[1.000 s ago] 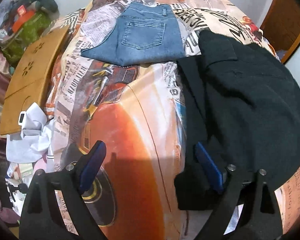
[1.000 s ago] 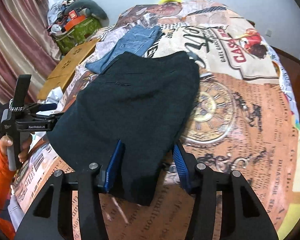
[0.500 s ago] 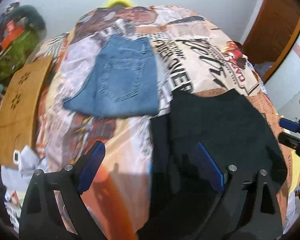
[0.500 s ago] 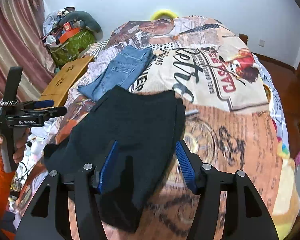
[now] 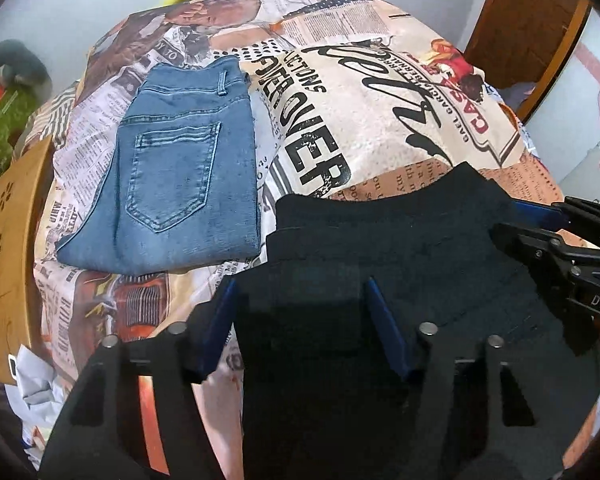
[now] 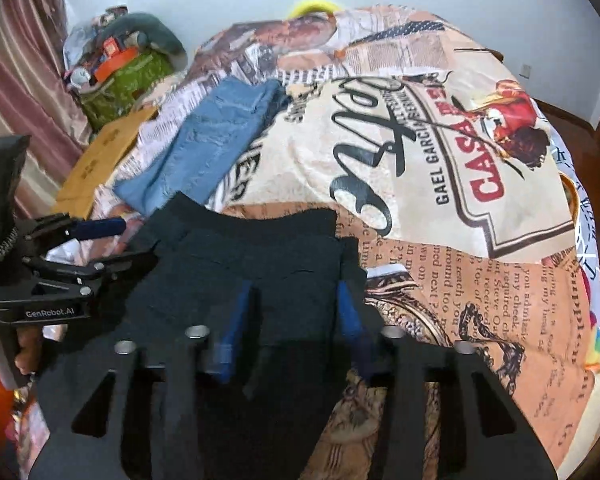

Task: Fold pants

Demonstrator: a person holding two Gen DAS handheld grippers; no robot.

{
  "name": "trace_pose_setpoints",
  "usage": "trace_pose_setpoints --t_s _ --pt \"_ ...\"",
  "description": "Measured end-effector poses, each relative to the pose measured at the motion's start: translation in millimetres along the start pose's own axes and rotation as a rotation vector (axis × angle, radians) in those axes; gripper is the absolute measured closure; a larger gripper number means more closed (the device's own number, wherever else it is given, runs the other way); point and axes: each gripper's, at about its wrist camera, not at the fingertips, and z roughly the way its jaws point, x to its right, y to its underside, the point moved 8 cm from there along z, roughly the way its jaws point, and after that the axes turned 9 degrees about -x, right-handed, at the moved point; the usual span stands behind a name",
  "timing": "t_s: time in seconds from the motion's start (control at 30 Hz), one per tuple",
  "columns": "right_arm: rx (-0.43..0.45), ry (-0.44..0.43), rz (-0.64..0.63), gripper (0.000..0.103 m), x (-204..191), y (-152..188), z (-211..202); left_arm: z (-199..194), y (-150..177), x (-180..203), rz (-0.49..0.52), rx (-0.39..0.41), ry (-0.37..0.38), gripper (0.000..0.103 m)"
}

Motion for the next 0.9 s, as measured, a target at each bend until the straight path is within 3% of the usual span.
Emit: trace_pose_setpoints --t_s 0.2,0.37,0.5,0.57,0.7,0.8,0.9 --pt "0.036 0.018 -0.011 0.083 6 3 0 10 -1 -10 -0.048 0.012 -0.027 0.042" --pt "0.026 0.049 0.002 0.083 10 2 -1 0 0 -9 -0.047 0.015 -0.054 0.042" --pt "0.036 0.047 -0.015 0.083 2 7 -20 -28 1 -8 -0.037 0.084 -0.069 0.042" --pt "0.049 0.06 -0.037 0.078 -4 9 -31 -48 2 -9 -0.047 0.129 -0.05 0.039" --pt "0.104 0.106 -0.067 0.049 -15 14 -58 -88 4 -16 -0.087 0.222 0.002 0.025" --pt "0.135 0.112 -0.065 0.042 -20 17 -74 -112 8 -22 -0.101 0.285 0.005 0.022" --pt "0.14 0.101 -0.054 0.034 -26 21 -83 -123 15 -26 -0.097 0.309 -0.001 0.013"
